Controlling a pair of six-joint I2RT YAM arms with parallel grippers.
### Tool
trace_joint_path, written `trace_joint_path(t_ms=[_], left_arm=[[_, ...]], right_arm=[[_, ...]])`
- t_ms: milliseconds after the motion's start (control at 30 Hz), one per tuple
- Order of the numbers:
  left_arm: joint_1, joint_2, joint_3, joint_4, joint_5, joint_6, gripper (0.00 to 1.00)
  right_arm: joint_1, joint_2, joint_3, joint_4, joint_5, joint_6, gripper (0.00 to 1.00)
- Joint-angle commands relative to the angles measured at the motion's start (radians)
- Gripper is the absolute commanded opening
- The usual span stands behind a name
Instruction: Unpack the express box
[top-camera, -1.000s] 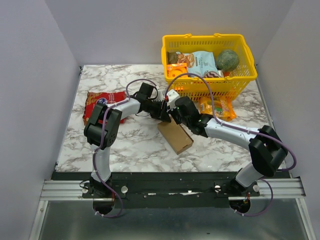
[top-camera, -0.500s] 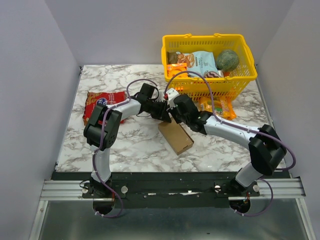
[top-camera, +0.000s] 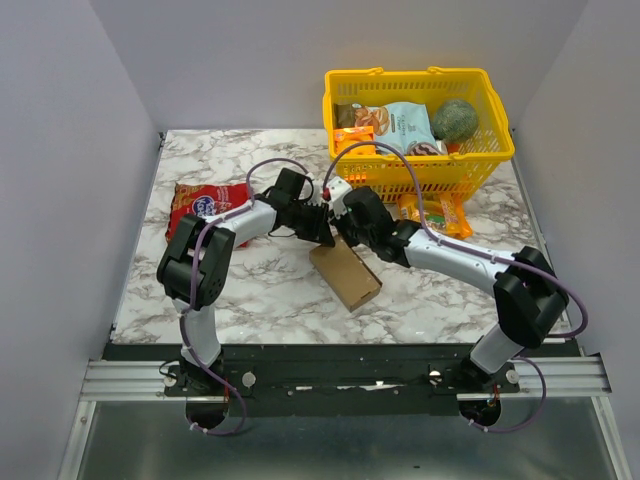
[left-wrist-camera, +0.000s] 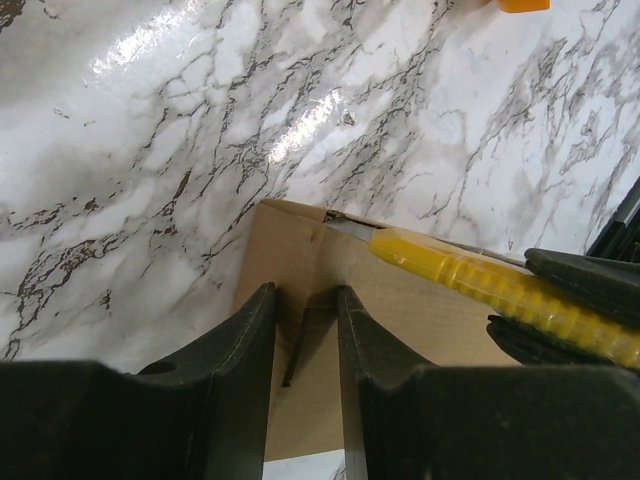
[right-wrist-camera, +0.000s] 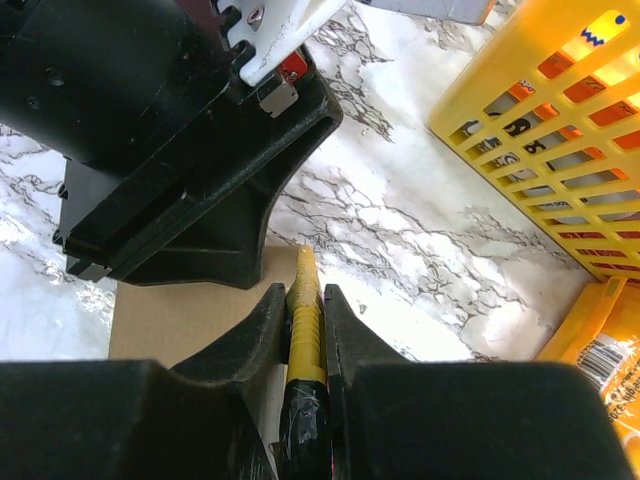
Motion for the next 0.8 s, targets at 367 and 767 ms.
trace_joint_path(t_ms=[367,767], left_arm=[[0.039,0.065,-0.003,-0.093,-0.190,-0.039,0.00],[0.037,0.055,-0.012,-0.085,-0.213,-0.038,0.00]], right_arm=[[0.041,-0.008,0.010,-0.164,0.067,0.093,0.00],[0.042,-0.053,-0.025,-0.219,0.086,0.094,0.00]])
